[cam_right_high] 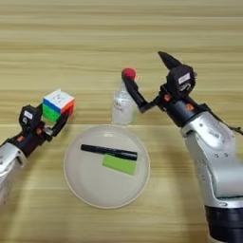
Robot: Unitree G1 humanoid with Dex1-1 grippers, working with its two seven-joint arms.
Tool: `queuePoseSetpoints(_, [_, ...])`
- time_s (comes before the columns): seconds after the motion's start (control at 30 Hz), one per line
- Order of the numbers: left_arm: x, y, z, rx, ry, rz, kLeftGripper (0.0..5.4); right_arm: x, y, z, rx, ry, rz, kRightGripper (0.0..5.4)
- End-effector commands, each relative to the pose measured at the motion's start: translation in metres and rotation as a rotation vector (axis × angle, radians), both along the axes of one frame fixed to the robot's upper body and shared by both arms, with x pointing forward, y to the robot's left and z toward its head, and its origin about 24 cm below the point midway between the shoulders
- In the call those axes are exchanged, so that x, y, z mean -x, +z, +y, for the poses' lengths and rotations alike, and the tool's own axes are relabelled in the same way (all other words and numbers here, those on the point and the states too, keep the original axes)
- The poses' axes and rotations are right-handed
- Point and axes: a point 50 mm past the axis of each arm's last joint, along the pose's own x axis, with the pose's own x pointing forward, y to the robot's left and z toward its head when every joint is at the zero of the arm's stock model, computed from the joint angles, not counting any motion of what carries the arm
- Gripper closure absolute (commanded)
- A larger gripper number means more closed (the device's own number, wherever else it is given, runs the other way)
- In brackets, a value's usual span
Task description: Move the objects on the table
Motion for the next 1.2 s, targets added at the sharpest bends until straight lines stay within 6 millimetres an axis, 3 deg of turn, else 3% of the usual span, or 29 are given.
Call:
queuePoseSetpoints(0.03, [0.004,-0.007,0.002,-0.005,0.041,0.010,2.11,-0.006,-0.005,-0.018,-0.043,-0.153,-0.036,0.00])
queuePoseSetpoints(0.27, [0.008,-0.017,0.007,-0.016,0.113,0.030,2.11,-0.013,-0.014,-0.045,-0.055,-0.332,-0.076,0.00])
queuePoseSetpoints(0.63, [0.013,-0.029,0.018,-0.057,0.264,0.051,2.11,-0.014,-0.022,-0.046,-0.056,-0.342,-0.080,0.00])
queuePoseSetpoints(1.13, [0.017,-0.042,0.018,-0.043,0.303,0.111,2.11,-0.014,-0.024,-0.043,-0.060,-0.331,-0.079,0.00])
queuePoseSetpoints(1.2, [0.017,-0.042,0.018,-0.036,0.298,0.112,1.75,-0.014,-0.024,-0.043,-0.059,-0.330,-0.080,0.00])
